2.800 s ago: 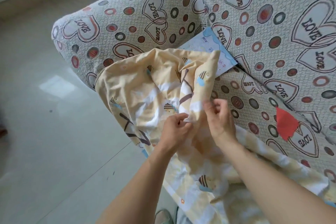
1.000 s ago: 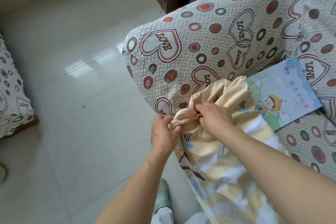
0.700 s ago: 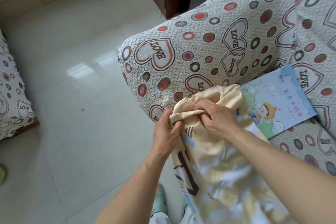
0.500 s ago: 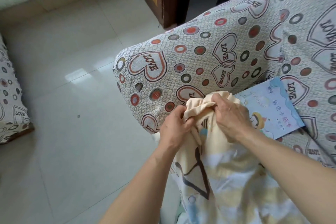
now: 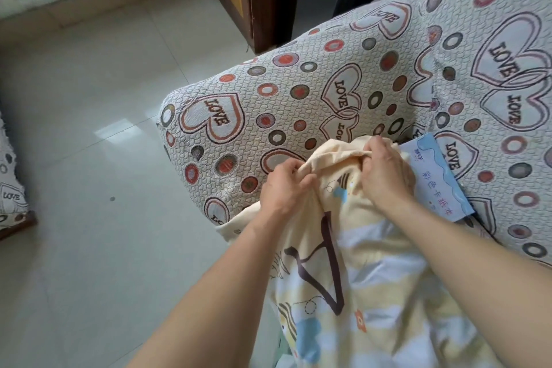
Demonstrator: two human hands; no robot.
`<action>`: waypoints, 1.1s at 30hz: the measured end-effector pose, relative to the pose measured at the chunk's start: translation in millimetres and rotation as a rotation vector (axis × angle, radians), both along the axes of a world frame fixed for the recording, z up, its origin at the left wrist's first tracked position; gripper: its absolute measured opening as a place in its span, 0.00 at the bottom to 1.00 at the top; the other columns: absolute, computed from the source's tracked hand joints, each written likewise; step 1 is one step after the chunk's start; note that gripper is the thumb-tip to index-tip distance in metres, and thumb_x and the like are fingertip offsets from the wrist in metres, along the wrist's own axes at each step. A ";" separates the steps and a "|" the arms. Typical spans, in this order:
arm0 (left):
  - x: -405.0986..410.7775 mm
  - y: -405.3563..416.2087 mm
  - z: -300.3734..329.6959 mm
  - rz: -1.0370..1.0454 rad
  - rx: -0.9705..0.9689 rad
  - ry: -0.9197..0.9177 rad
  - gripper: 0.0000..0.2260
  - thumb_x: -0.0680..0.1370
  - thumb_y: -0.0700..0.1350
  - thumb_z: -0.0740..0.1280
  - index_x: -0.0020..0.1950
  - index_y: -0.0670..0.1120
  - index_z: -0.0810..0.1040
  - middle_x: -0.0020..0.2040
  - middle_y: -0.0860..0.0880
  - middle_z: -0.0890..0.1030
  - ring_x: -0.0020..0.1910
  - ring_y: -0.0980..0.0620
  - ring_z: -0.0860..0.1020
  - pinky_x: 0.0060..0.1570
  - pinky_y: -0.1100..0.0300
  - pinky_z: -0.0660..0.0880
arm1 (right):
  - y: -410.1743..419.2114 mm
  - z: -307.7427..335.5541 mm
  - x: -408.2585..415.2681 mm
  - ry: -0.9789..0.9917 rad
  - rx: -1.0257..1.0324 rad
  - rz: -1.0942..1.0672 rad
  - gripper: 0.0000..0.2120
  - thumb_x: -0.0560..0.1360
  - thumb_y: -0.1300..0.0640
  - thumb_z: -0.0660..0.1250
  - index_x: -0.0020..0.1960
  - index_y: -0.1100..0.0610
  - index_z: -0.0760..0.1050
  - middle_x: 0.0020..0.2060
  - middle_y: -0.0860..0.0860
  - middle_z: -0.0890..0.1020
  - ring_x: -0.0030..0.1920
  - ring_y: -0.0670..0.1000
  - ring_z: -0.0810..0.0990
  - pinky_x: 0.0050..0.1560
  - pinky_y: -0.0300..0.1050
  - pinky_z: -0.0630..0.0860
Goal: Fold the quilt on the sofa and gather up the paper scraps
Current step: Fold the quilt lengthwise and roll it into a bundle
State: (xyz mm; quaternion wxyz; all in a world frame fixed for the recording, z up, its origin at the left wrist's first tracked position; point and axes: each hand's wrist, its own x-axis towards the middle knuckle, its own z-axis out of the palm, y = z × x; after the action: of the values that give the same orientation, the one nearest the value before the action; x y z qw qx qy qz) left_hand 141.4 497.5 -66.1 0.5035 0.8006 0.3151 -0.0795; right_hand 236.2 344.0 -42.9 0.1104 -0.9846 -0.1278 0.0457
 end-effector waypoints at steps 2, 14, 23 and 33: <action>-12.7 8.1 -1.4 -0.065 -0.095 0.042 0.14 0.70 0.57 0.75 0.50 0.52 0.77 0.44 0.53 0.82 0.44 0.51 0.81 0.47 0.51 0.79 | -0.1 -6.1 -4.1 0.031 0.024 -0.001 0.05 0.78 0.64 0.58 0.51 0.56 0.68 0.50 0.55 0.78 0.50 0.59 0.75 0.41 0.47 0.63; -79.8 46.6 -26.2 -0.181 0.205 0.177 0.06 0.76 0.48 0.62 0.50 0.52 0.77 0.44 0.50 0.82 0.47 0.45 0.80 0.45 0.50 0.78 | 18.9 -26.1 -34.1 0.010 0.132 -0.018 0.17 0.72 0.57 0.69 0.59 0.55 0.69 0.60 0.57 0.72 0.57 0.61 0.74 0.54 0.53 0.70; -79.7 54.8 -8.3 -0.076 -0.102 0.109 0.10 0.72 0.55 0.74 0.46 0.50 0.83 0.34 0.53 0.82 0.34 0.53 0.80 0.37 0.58 0.77 | 44.7 -52.0 -73.0 0.234 -0.188 0.136 0.32 0.71 0.49 0.71 0.67 0.56 0.58 0.63 0.57 0.67 0.61 0.59 0.72 0.56 0.54 0.73; -91.2 76.7 5.3 -0.019 -0.346 0.267 0.05 0.68 0.37 0.76 0.38 0.45 0.83 0.36 0.46 0.85 0.35 0.47 0.82 0.40 0.53 0.82 | 31.1 -69.5 -72.8 0.285 0.018 0.029 0.07 0.75 0.61 0.60 0.49 0.59 0.76 0.48 0.57 0.78 0.51 0.60 0.76 0.45 0.47 0.70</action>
State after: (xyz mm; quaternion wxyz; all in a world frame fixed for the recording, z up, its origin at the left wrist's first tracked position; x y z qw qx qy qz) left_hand 50.1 574.2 -60.8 0.5864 0.6874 0.3533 -0.2426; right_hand 163.4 375.1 -112.3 0.1354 -0.9651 -0.1255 0.1857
